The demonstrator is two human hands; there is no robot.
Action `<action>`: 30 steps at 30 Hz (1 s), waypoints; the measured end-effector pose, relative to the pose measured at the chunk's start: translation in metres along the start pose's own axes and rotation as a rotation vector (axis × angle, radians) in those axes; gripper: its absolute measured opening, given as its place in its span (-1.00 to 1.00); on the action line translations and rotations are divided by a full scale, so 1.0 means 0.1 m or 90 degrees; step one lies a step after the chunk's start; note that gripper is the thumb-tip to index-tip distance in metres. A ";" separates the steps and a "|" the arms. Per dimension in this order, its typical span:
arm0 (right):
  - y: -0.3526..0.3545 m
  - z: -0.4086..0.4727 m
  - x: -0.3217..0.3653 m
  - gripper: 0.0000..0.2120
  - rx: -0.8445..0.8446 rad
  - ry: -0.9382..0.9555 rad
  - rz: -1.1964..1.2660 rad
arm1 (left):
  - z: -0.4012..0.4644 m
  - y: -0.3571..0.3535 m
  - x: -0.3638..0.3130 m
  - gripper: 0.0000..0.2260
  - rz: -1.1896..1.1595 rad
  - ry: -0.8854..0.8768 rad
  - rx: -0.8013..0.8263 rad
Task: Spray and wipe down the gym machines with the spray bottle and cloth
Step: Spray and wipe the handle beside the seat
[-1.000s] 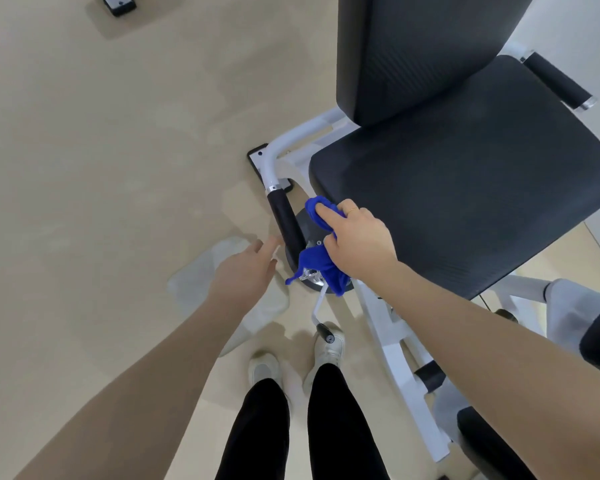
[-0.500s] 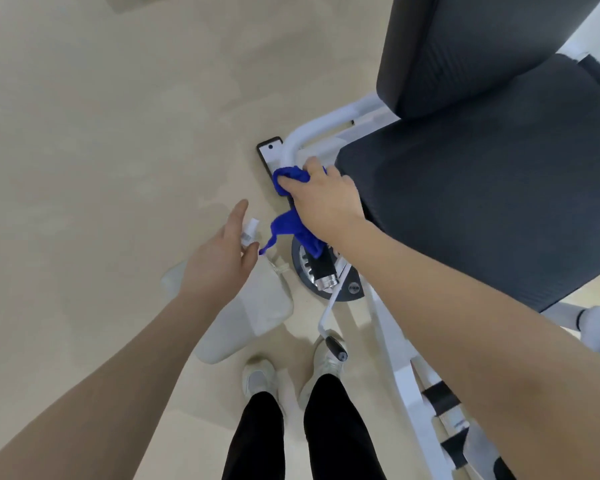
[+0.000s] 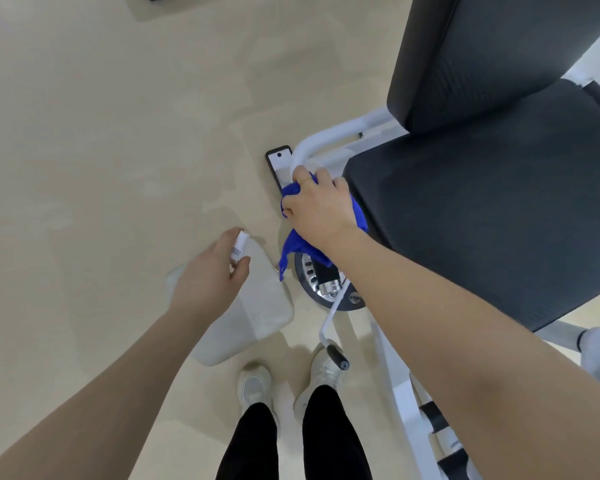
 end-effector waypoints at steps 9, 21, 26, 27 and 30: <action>0.18 -0.77 0.17 -0.79 0.124 0.256 -0.097 | -0.25 0.00 -0.04 -0.63 0.001 0.006 0.052; -0.10 -0.69 -0.02 -0.71 0.182 -0.137 0.207 | -0.22 -0.15 -0.11 -0.69 -0.072 0.042 0.016; -0.05 -0.44 0.02 -0.68 0.161 -0.203 0.204 | -0.15 -0.16 -0.22 -0.71 -0.078 0.042 0.032; -0.01 -0.32 0.04 -0.71 0.107 -0.221 0.204 | -0.14 -0.14 -0.23 -0.72 -0.074 0.033 0.026; 0.13 -0.27 0.07 -0.67 -0.023 -0.152 0.144 | -0.09 -0.08 -0.21 -0.72 -0.060 0.030 -0.006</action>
Point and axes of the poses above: each hand's wrist, its own z-axis towards the middle knuckle, its own y-axis out of the back of the hand, x = y × z, the point moved 1 cm from there along z, towards the middle knuckle, and after that the axes turned 5 degrees about y, right-handed, at the moved point
